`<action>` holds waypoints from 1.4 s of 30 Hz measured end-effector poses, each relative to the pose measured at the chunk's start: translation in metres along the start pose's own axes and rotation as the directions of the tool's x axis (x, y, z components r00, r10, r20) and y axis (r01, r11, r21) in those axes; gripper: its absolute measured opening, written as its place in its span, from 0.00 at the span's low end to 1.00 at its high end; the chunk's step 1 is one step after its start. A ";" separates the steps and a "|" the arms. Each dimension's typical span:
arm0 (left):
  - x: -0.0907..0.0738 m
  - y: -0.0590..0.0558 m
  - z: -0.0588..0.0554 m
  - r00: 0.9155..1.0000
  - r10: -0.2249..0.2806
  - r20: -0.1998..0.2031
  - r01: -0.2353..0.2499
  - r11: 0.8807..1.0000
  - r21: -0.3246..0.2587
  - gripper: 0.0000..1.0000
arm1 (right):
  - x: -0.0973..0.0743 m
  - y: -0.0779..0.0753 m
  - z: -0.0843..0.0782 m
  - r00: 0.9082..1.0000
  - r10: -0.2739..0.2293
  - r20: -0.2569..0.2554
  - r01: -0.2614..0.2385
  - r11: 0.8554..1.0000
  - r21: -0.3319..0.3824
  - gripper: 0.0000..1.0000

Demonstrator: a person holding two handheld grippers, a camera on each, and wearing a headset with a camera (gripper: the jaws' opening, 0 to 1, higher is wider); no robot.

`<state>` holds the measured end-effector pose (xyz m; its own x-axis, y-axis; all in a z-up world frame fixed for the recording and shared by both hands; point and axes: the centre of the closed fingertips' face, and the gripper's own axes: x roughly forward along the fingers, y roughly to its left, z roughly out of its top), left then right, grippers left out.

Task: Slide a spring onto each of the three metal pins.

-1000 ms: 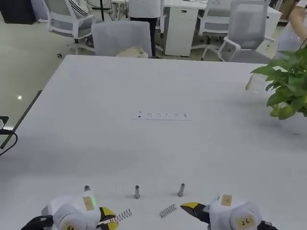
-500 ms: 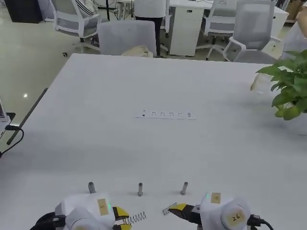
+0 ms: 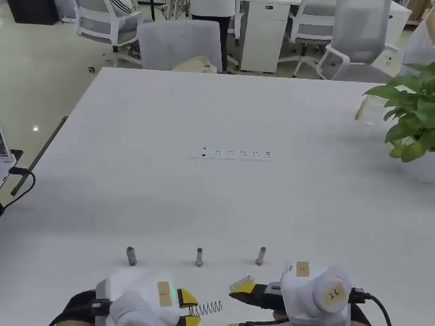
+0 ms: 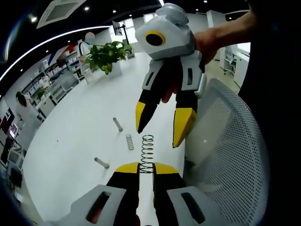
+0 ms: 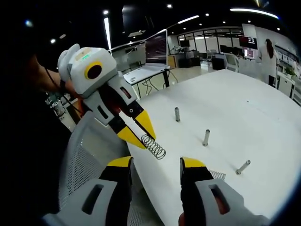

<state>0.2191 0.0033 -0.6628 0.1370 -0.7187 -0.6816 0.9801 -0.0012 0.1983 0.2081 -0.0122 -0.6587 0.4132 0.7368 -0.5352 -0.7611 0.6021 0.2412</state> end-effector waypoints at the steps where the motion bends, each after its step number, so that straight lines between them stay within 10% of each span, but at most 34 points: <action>1: 0.000 -0.001 0.001 1.000 -0.005 0.001 0.005 1.000 0.007 0.02 | 0.001 0.001 0.000 1.000 0.006 0.002 -0.006 1.000 -0.001 0.35; 16: 0.003 -0.014 0.006 0.999 -0.049 -0.016 0.051 0.995 0.092 0.02 | 0.000 0.010 0.000 0.997 0.079 0.023 -0.079 0.997 -0.012 0.10; 42: -0.009 -0.007 -0.001 1.000 -0.005 -0.006 0.006 1.000 0.026 0.02 | 0.025 0.024 0.019 0.983 0.177 -0.053 -0.182 0.977 -0.109 0.09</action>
<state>0.2114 0.0105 -0.6584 0.1326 -0.7142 -0.6872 0.9768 -0.0236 0.2129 0.2093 0.0265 -0.6504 0.2449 0.8140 -0.5267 -0.8735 0.4210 0.2445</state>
